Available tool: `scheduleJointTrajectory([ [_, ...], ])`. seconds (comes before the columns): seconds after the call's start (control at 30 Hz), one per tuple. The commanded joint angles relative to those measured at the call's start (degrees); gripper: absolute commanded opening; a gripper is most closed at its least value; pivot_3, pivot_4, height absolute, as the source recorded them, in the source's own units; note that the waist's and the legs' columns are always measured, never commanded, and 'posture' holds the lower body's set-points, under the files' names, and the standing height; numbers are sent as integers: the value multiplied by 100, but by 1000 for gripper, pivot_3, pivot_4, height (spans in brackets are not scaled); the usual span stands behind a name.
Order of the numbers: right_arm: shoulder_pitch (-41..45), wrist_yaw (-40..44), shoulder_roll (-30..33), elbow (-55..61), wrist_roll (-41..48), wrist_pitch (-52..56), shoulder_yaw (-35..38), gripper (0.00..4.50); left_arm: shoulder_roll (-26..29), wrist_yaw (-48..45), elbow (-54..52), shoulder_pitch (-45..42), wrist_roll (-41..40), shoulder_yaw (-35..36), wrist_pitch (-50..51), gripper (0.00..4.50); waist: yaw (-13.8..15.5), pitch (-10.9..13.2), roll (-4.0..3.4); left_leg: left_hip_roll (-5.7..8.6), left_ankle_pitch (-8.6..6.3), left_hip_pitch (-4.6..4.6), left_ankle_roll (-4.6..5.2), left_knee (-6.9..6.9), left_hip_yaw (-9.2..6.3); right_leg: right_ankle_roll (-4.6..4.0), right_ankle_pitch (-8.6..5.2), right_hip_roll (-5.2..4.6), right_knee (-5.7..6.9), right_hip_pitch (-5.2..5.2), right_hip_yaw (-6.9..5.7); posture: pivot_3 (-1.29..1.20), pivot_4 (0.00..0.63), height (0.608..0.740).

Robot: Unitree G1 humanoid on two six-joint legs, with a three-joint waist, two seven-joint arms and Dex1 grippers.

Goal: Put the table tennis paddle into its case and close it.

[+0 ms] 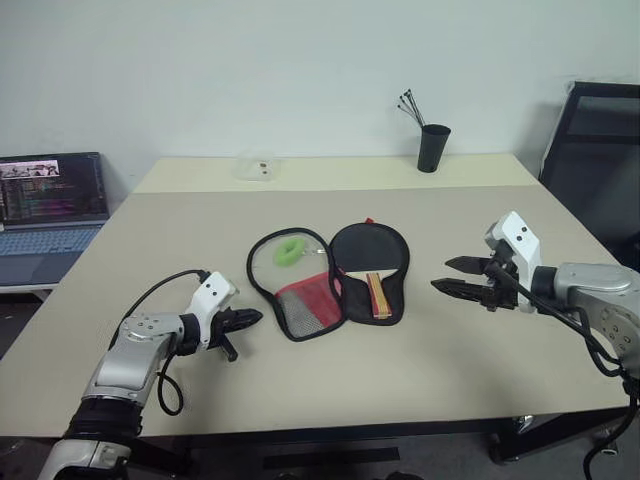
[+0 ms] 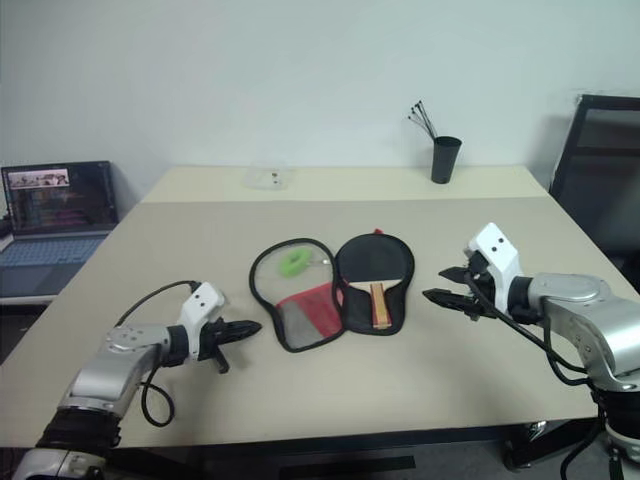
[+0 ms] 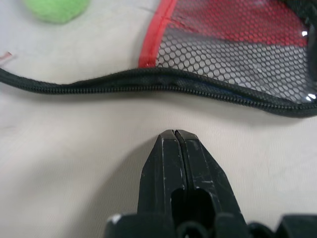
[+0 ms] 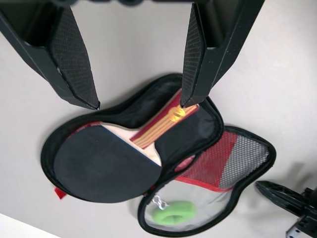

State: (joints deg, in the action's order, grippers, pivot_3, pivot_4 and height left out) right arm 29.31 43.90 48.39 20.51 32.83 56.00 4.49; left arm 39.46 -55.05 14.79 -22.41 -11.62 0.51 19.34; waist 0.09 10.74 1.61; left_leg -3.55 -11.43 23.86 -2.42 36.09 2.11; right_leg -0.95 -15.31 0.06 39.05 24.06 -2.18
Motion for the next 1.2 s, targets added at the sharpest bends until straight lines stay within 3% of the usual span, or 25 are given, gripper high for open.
scheduleJointTrajectory([
  [0.03, 64, 35, 108, 143, 53, 2, 101, 2875, -187, 113, 76, -129, -59, 80, -204, 19, 13, 0, 0, 1, 0, 0, 0, 0, -1, 0, 0, 0, 0, -1, -1, 0, 150, 740],
  [0.83, 67, 75, 164, 105, 3, -51, 62, 2875, -831, 360, 93, -824, -88, -15, -599, 19, -14, -1, 1, 1, 0, 2, 0, 1, 1, 0, 0, 1, 0, -1, 1, 0, 150, 740],
  [1.0, 26, 98, 234, 95, -7, -59, 109, 2875, -950, 220, -159, -1300, -75, -224, -556, 19, -13, -1, 1, 2, 0, 2, 0, 1, 1, 0, 1, 2, 0, -1, 0, 0, 150, 740],
  [1.2, -33, 118, 292, 86, -24, -69, 150, 2875, -1279, 23, 292, -1829, 171, -717, -756, 19, -12, -1, 2, 6, 0, 2, 0, 2, 3, 1, 1, 3, -2, -2, 3, 0, 150, 740],
])
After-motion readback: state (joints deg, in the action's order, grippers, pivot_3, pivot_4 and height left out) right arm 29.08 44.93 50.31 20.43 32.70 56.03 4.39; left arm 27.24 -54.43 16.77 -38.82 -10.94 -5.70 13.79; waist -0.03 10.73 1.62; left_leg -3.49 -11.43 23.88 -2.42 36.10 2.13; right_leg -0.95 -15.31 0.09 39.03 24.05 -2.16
